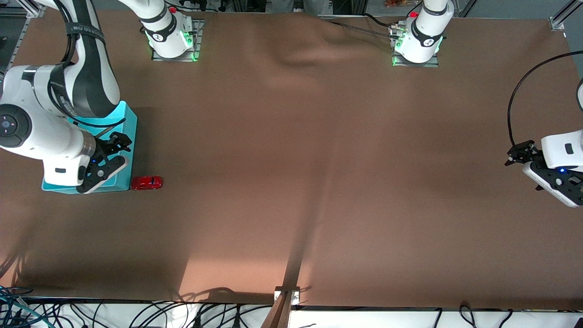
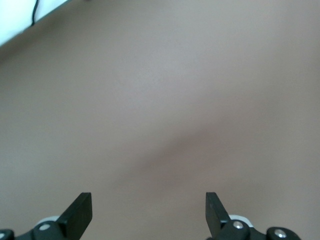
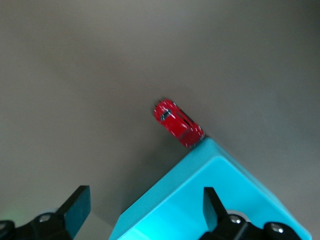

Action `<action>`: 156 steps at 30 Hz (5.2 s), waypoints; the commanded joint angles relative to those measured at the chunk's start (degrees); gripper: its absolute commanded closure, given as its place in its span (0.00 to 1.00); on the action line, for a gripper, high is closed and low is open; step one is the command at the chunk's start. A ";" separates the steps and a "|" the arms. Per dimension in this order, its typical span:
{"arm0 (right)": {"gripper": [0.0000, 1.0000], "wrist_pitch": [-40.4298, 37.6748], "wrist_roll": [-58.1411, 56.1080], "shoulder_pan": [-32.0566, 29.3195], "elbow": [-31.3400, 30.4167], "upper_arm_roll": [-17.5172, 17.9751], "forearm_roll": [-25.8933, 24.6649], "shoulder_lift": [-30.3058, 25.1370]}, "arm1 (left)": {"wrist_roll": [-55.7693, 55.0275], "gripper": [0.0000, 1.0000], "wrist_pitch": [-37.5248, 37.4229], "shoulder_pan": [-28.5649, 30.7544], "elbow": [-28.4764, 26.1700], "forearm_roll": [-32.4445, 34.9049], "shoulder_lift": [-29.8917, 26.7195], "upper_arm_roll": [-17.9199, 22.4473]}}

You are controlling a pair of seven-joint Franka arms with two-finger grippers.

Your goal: Wind red beetle toy and store in blue box

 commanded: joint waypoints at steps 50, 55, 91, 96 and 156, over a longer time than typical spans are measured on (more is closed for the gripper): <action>0.82 31.35 -37.89 -1.46 -14.56 6.26 5.08 5.87 | -29.24 0.00 -18.21 -7.58 0.14 -3.74 -12.42 -2.89; 0.82 23.19 -35.78 -1.46 -9.21 6.44 5.00 4.72 | -24.85 0.00 -18.30 -7.58 1.64 -3.74 -12.34 -2.80; 0.82 2.59 -57.92 -1.90 -20.07 -16.50 1.13 -8.90 | -23.79 0.00 -18.57 -6.97 2.69 -3.30 -11.37 -3.15; 0.82 7.70 -58.28 -2.51 -25.89 -17.47 1.74 -8.82 | -23.79 0.00 -17.78 -7.49 2.34 -3.22 -11.28 -2.27; 0.00 -17.34 -26.50 -0.50 0.56 -13.95 12.47 -7.14 | -29.24 0.00 -15.93 -11.54 2.34 -1.72 -11.02 1.68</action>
